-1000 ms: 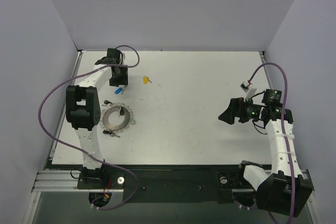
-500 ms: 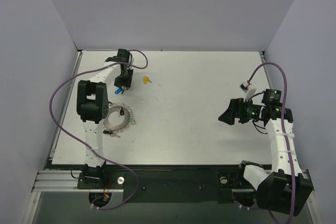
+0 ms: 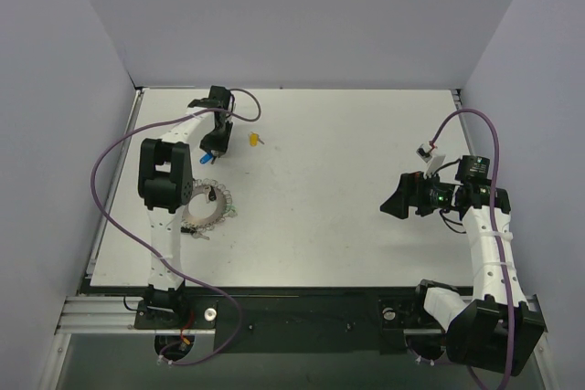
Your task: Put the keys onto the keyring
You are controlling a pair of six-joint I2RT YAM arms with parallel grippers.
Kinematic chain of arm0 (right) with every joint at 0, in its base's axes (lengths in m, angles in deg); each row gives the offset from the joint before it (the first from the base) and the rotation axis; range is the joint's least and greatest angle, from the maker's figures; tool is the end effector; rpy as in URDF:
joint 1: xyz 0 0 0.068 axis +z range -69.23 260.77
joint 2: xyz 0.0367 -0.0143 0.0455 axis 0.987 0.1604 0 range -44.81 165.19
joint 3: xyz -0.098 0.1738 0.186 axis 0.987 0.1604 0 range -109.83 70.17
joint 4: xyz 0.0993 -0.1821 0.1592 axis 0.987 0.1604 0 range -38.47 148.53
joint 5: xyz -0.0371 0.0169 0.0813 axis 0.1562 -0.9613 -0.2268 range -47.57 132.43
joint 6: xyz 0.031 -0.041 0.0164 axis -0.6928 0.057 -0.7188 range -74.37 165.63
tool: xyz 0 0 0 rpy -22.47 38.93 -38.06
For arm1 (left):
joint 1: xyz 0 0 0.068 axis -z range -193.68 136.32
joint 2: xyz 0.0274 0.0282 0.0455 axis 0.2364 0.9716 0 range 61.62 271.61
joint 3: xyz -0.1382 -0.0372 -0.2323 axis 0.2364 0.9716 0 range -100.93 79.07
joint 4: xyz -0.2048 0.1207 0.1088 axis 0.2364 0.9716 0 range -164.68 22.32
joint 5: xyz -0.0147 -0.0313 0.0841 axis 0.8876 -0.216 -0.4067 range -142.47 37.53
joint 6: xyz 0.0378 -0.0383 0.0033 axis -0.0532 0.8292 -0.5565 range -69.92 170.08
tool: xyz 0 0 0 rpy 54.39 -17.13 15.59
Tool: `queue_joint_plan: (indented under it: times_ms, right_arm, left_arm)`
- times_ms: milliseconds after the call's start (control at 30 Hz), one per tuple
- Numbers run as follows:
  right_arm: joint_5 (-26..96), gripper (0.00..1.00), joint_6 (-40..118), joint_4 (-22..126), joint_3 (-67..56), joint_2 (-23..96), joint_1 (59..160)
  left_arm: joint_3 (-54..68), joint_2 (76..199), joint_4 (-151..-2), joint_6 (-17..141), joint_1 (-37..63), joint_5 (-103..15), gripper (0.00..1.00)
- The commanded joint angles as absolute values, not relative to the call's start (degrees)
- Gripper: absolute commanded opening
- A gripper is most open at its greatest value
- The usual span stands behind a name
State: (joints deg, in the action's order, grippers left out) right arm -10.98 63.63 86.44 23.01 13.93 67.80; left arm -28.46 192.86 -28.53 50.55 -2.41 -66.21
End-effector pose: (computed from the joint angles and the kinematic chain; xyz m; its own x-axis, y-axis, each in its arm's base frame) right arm 0.2019 -0.0172 0.2796 -0.5471 -0.0630 -0.8347 -0.6035 0.7207 0.3411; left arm 0.4722 -0.0855 0.1664 -0.9217 0.1753 -0.3459 0.1020 0.9702 0.2200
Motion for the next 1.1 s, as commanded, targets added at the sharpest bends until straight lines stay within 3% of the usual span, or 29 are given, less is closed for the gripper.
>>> queue_joint_plan:
  times_ms: [0, 267, 433, 700, 933, 1067]
  right_arm:
    - [-12.9, 0.88, 65.0, 87.8, 20.6, 14.2, 68.2]
    - [-13.2, 0.88, 65.5, 88.3, 20.5, 14.1, 68.2]
    - [-13.6, 0.88, 65.8, 88.6, 20.5, 14.1, 68.2]
    - [-14.2, 0.88, 66.3, 89.1, 20.4, 14.1, 68.2]
    - [-14.4, 0.88, 66.6, 89.4, 20.2, 13.9, 68.2]
    - [-14.5, 0.88, 66.8, 89.7, 20.2, 13.9, 68.2]
  left_arm:
    - [-31.8, 193.4, -27.9, 48.8, -2.4, -66.7, 0.42]
    - [-32.0, 193.6, -27.7, 48.6, -2.4, -66.6, 0.28]
    - [-32.1, 193.7, -27.7, 48.3, -2.3, -66.8, 0.26]
    - [-32.2, 192.6, -28.0, 47.8, -2.1, -66.6, 0.08]
    - [-31.8, 191.6, -28.4, 47.6, -2.1, -66.8, 0.05]
    - [-31.8, 191.6, -28.6, 47.7, -2.1, -67.0, 0.11]
